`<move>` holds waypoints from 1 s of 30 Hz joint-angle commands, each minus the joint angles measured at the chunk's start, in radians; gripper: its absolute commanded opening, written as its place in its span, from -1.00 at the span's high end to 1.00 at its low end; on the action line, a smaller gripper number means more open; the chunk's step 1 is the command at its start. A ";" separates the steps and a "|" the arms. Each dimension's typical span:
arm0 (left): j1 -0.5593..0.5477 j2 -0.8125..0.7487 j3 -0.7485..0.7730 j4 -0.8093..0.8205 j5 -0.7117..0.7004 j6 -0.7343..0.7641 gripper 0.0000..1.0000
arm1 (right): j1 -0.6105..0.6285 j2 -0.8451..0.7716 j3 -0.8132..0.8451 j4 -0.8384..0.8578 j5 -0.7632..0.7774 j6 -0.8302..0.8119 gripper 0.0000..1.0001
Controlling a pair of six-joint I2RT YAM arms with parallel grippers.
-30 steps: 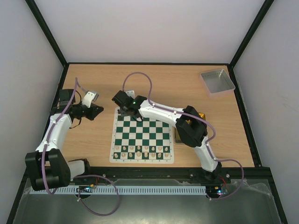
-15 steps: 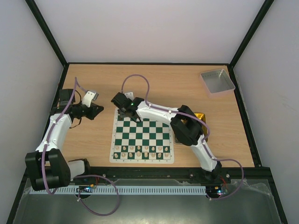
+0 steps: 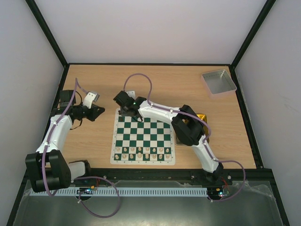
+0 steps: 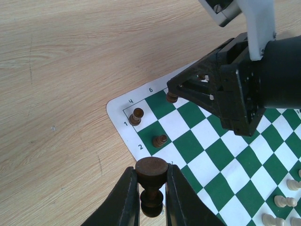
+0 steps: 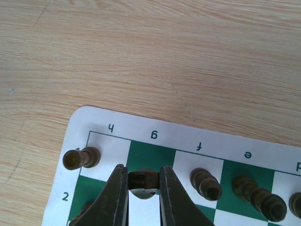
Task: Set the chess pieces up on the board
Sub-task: Place the chess piece on the chessboard.
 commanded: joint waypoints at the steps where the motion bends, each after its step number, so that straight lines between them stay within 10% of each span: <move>1: 0.006 0.006 -0.011 0.009 0.027 -0.001 0.92 | -0.011 0.035 0.013 0.021 -0.001 -0.008 0.96; 30: 0.007 0.009 -0.019 0.002 0.050 0.015 0.91 | -0.022 0.082 0.013 0.066 -0.021 0.001 0.96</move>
